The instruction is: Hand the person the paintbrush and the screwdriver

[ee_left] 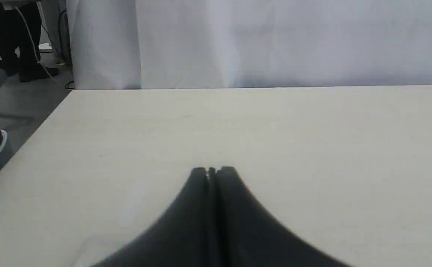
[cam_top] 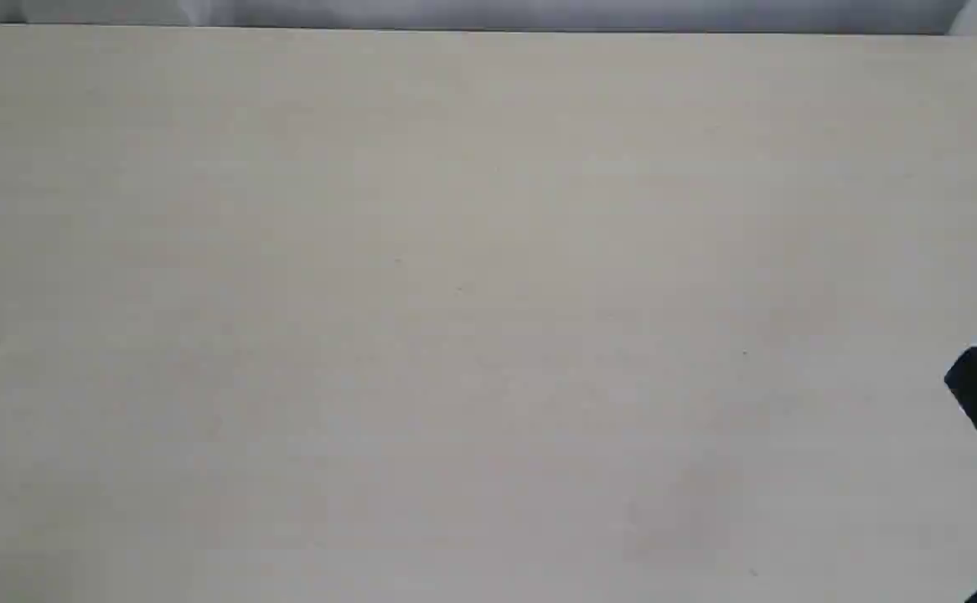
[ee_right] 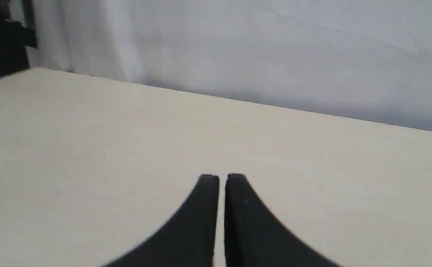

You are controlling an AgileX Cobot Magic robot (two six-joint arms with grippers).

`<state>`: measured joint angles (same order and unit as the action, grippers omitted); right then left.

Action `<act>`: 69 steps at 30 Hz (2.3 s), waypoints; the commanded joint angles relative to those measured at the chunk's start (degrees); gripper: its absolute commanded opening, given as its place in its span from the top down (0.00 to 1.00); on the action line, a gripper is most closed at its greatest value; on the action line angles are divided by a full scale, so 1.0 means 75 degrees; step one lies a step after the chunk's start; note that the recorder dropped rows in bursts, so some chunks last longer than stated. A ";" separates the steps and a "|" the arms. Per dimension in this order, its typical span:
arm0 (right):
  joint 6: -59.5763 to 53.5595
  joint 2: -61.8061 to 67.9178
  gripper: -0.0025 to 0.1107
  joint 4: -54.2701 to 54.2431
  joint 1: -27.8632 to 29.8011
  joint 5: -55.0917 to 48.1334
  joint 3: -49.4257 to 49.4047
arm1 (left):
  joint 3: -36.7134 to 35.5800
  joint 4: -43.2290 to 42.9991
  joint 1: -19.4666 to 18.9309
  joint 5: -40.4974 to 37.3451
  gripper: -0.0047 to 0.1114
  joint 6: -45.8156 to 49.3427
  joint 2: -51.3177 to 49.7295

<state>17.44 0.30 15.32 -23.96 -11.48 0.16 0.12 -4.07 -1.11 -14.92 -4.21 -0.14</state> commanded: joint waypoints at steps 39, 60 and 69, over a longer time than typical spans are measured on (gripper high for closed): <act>-0.0039 -0.0040 0.94 0.0503 0.3442 -0.1052 -0.0022 | -0.0015 0.0030 0.0063 0.0081 0.96 -0.0015 0.0019; -0.1744 -0.0040 0.94 -0.0703 0.3442 -0.1109 -0.0022 | -0.0015 0.0016 0.0063 0.0084 0.96 -0.0015 0.0019; -0.2416 -0.0040 0.94 -0.1160 0.3459 -0.1109 -0.0022 | -0.0015 0.0016 0.0063 0.0084 0.96 -0.0015 0.0019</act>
<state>0.00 0.30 7.11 1.67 -19.64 0.16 0.12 -4.07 -1.11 -14.92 -4.21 -0.14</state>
